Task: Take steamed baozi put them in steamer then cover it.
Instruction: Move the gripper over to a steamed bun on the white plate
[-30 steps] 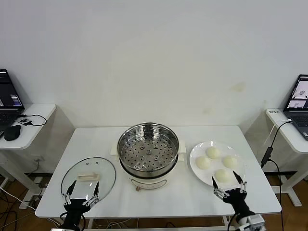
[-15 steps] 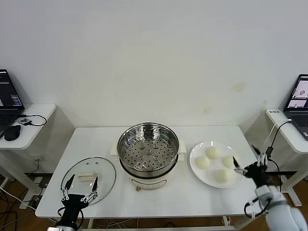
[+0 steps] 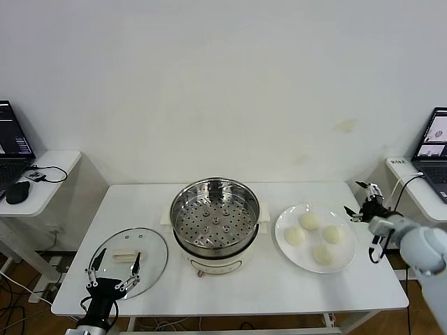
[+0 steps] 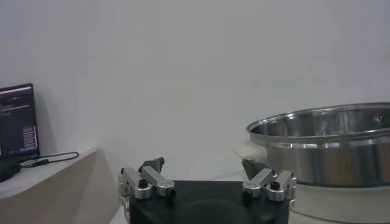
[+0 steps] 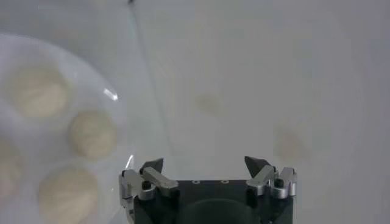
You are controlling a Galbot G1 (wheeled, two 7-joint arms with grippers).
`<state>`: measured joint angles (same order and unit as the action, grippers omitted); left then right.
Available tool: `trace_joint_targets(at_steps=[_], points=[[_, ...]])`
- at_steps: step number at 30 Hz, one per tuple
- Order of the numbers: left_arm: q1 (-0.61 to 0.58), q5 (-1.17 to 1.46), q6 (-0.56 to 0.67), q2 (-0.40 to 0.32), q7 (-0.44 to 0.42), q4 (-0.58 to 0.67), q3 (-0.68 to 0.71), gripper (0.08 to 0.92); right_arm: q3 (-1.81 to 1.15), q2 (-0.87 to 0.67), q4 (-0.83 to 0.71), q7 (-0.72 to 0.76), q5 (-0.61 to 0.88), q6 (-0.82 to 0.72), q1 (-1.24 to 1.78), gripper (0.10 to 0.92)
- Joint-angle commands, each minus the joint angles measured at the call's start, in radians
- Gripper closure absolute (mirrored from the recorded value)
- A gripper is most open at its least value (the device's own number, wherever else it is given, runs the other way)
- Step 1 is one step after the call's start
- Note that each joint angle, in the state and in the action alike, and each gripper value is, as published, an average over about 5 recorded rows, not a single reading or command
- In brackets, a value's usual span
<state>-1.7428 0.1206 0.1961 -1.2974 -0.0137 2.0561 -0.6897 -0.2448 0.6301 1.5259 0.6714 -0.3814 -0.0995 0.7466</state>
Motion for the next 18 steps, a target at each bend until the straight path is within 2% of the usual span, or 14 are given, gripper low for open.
trace_joint_targets(at_steps=[1,5,11,18], points=[[0.000,-0.007,0.010,-0.001,-0.006,0.000,-0.002,0.177,0.310,-0.099,-0.169,0.259,0.039,0.010,-0.342,0.203],[0.001,0.016,0.011,0.000,-0.004,0.005,-0.001,0.177,0.492,-0.047,-0.276,0.326,0.061,0.066,-0.511,0.202],[0.002,0.027,0.023,-0.004,-0.003,0.005,-0.010,0.177,0.658,0.069,-0.403,0.332,0.099,0.122,-0.638,0.203],[0.004,0.030,0.028,0.001,-0.004,0.003,-0.028,0.177,0.713,0.185,-0.532,0.358,0.025,0.178,-0.670,0.203]])
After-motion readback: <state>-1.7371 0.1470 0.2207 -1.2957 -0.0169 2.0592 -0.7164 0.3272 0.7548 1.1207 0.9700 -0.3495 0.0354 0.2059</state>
